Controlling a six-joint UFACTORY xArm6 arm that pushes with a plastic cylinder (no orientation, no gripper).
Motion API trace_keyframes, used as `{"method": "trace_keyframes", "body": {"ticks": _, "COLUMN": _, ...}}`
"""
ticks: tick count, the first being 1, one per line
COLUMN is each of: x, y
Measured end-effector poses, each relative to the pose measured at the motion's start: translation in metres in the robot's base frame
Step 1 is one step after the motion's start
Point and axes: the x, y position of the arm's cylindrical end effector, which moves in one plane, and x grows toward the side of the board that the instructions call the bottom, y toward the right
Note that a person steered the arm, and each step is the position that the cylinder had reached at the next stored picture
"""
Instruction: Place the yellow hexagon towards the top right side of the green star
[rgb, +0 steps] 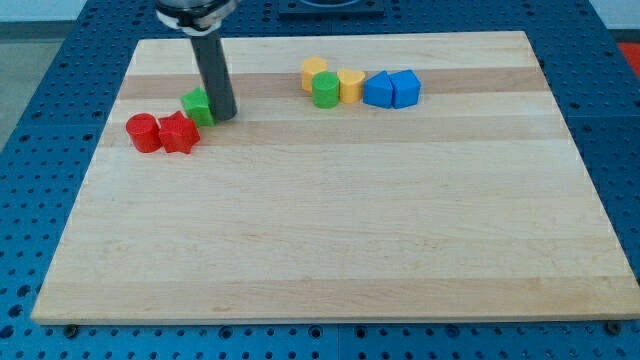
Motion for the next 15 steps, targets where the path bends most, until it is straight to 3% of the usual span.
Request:
{"method": "trace_keyframes", "body": {"ticks": 2, "x": 0.0, "y": -0.046}}
{"method": "trace_keyframes", "body": {"ticks": 4, "x": -0.011, "y": 0.009}}
{"method": "trace_keyframes", "body": {"ticks": 6, "x": -0.079, "y": 0.03}}
{"method": "trace_keyframes", "body": {"ticks": 8, "x": -0.117, "y": 0.104}}
{"method": "trace_keyframes", "body": {"ticks": 10, "x": -0.105, "y": 0.144}}
{"method": "trace_keyframes", "body": {"ticks": 12, "x": -0.052, "y": 0.144}}
{"method": "trace_keyframes", "body": {"ticks": 15, "x": -0.041, "y": 0.061}}
